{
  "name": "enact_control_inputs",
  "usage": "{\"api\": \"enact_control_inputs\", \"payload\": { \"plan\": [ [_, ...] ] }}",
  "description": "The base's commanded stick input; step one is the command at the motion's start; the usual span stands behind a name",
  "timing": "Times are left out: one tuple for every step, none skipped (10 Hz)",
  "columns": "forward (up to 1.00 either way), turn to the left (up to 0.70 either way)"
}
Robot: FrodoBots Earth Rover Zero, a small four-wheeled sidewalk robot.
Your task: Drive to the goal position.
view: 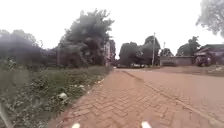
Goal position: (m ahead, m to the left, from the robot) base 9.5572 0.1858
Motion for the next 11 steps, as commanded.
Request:
{"api": "enact_control_inputs", "payload": {
  "plan": [
    [0.50,0.00],
    [0.50,0.00],
    [0.50,0.00],
    [0.50,0.00],
    [0.50,0.00],
    [0.50,0.00],
    [0.50,0.00],
    [0.50,0.00],
    [0.50,0.00],
    [0.50,0.00],
    [0.50,-0.11]
  ]
}}
